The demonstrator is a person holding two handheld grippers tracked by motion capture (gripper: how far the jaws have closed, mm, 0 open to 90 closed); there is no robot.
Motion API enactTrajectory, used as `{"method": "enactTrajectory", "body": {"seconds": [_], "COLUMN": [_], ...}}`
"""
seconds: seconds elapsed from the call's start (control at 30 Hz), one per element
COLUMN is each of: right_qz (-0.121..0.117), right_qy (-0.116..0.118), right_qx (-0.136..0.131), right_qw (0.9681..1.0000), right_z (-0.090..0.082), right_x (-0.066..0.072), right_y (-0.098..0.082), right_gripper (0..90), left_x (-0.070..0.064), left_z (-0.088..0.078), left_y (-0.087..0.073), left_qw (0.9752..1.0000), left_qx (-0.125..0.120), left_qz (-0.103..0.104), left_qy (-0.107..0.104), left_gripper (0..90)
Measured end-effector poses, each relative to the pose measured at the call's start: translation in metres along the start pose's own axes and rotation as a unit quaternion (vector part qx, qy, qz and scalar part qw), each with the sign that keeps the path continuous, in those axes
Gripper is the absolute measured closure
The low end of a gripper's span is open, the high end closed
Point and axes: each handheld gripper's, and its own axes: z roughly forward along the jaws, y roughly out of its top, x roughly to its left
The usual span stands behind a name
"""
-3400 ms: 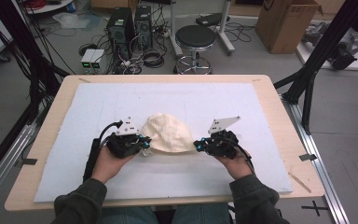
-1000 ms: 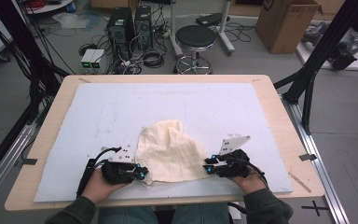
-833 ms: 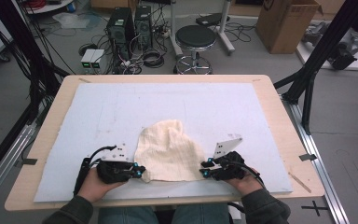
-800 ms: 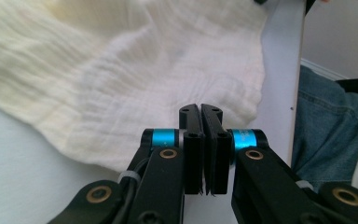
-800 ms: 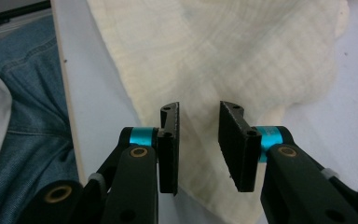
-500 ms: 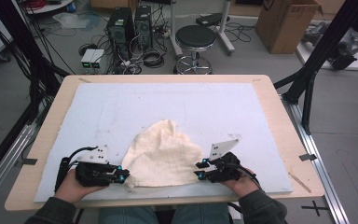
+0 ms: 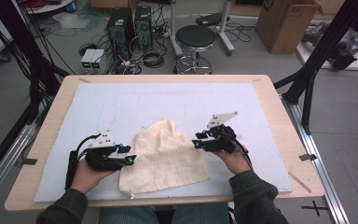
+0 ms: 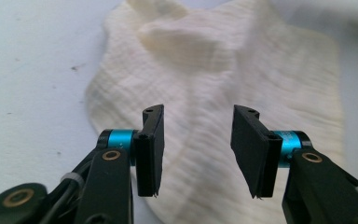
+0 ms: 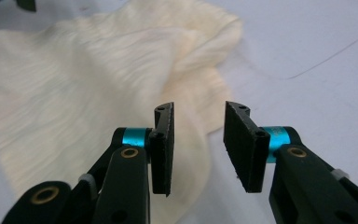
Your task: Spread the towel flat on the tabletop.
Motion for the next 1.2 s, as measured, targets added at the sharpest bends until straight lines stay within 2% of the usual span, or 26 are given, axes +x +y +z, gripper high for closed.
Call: {"method": "enactTrajectory", "body": {"seconds": [0.13,0.23,0.27,0.37,0.43,0.47,0.5,0.57,0.67,0.77,0.8,0.87,0.93,1.0,1.07,1.1,1.2], "right_qz": [0.020,0.031,0.037,0.035,0.038,0.045,0.048,0.040,0.029,0.027,0.032,0.034,0.035,0.055,0.080,0.080,0.055], "right_qy": [-0.006,0.000,0.006,0.010,0.006,0.018,0.035,0.030,0.006,-0.037,-0.062,-0.069,-0.114,-0.159,-0.143,-0.133,-0.094], "right_qx": [0.010,0.032,0.043,0.052,0.052,0.054,0.057,0.073,0.083,0.096,0.096,0.095,0.100,0.089,0.072,0.071,0.051], "right_qw": [0.9997,0.9990,0.9984,0.9979,0.9979,0.9974,0.9966,0.9961,0.9961,0.9943,0.9930,0.9925,0.9879,0.9817,0.9839,0.9853,0.9927], "right_z": [0.022,0.040,0.049,0.057,0.058,0.058,0.059,0.058,0.047,0.031,0.022,0.019,0.014,0.009,0.005,0.004,0.000], "right_x": [-0.015,-0.022,-0.024,-0.023,-0.023,-0.025,-0.026,-0.024,-0.027,-0.035,-0.043,-0.047,-0.057,-0.067,-0.073,-0.071,-0.057], "right_y": [0.005,0.001,-0.001,-0.002,-0.002,-0.002,-0.001,0.004,0.015,0.027,0.033,0.034,0.037,0.036,0.033,0.032,0.028], "right_gripper": [62.8,61.5,61.6,62.9,70.0,81.5,85.0,86.5,86.7,86.6,86.6,86.4,84.4,70.0,65.3,65.1,63.2], "left_x": [0.003,0.002,0.002,0.002,0.002,0.002,0.002,0.002,0.002,0.003,0.003,0.003,0.004,0.005,0.006,0.006,0.009], "left_z": [0.010,0.013,0.014,0.016,0.017,0.017,0.017,0.016,0.014,0.012,0.012,0.012,0.011,0.011,0.011,0.011,0.011], "left_y": [-0.001,-0.002,-0.003,-0.004,-0.004,-0.005,-0.005,-0.005,-0.005,-0.004,-0.004,-0.004,-0.004,-0.004,-0.004,-0.004,-0.003], "left_qw": [0.9998,0.9997,0.9997,0.9994,0.9995,0.9995,0.9995,0.9995,0.9997,0.9998,0.9998,0.9999,0.9999,0.9999,0.9998,0.9998,0.9996], "left_qx": [0.017,0.021,0.024,0.031,0.031,0.031,0.031,0.029,0.023,0.018,0.016,0.012,0.012,0.010,0.008,0.007,0.006], "left_qz": [0.004,0.007,0.007,0.011,0.009,0.007,0.007,0.007,0.005,0.003,0.002,0.002,0.001,-0.002,-0.005,-0.006,-0.014], "left_qy": [0.005,0.007,0.007,0.007,0.006,0.007,0.007,0.008,0.010,0.009,0.010,0.009,0.010,0.013,0.016,0.018,0.025], "left_gripper": [54.6,54.3,53.9,53.5,53.5,53.5,53.5,53.5,53.5,53.5,53.5,53.5,53.5,53.0,51.6,51.1,47.9]}}
